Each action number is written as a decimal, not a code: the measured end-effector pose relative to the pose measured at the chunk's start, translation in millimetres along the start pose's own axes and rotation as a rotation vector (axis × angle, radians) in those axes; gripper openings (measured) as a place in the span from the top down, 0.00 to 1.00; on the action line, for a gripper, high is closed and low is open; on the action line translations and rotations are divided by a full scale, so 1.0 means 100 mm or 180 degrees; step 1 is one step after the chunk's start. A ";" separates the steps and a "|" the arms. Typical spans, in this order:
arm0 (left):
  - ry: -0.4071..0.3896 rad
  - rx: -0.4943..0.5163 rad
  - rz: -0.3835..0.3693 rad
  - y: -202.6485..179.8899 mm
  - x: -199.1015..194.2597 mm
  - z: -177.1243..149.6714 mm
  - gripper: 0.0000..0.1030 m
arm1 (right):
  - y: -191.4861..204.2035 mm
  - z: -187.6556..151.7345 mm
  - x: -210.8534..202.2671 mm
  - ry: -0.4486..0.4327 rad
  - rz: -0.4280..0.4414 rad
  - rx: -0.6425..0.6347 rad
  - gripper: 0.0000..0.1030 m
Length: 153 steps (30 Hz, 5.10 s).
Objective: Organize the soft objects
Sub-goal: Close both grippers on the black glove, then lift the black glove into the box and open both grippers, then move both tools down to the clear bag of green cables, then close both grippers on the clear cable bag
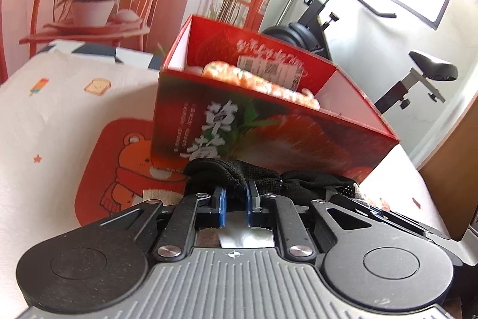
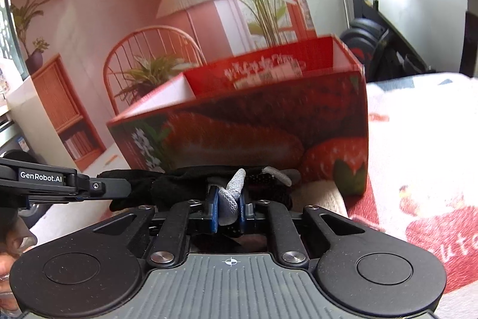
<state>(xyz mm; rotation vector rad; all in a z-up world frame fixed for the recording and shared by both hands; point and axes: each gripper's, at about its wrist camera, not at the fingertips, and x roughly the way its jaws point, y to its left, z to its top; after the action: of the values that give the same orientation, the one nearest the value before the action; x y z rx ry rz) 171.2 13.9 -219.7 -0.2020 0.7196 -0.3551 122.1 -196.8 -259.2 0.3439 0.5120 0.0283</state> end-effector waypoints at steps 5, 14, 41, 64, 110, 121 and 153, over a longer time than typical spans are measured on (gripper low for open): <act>-0.0169 0.0046 -0.0030 -0.06 -0.19 0.03 0.87 | 0.12 0.11 -0.20 -0.0161 0.0006 -0.0100 0.88; -0.0341 0.0007 -0.0139 -0.14 -0.51 0.07 0.87 | 0.34 0.28 -0.57 -0.0419 -0.0010 -0.0306 0.88; -0.0488 0.0284 -0.0305 -0.34 0.00 1.05 0.87 | 0.06 1.43 0.06 -0.0414 -0.0169 -0.0214 0.88; -0.0097 0.0289 -0.0108 -0.15 0.44 0.92 0.61 | -0.15 1.11 0.59 0.0090 -0.0506 -0.0096 0.78; -0.0072 -0.0022 0.0296 0.17 -0.44 -0.19 0.43 | 0.43 -0.07 -0.28 0.0482 -0.0134 -0.0344 0.22; -0.0047 -0.0088 0.0347 0.21 -0.40 -0.22 0.43 | 0.43 -0.18 -0.12 0.0676 -0.0260 -0.0497 0.22; -0.0056 0.0562 -0.0197 0.24 0.05 0.12 0.47 | 0.50 0.19 0.55 0.0497 0.0061 -0.0868 0.51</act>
<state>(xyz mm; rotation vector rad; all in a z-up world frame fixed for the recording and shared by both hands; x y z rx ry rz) 188.3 35.0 -221.4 -0.0605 0.6617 -0.4730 181.8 -149.7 -253.4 0.0798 0.6509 0.1432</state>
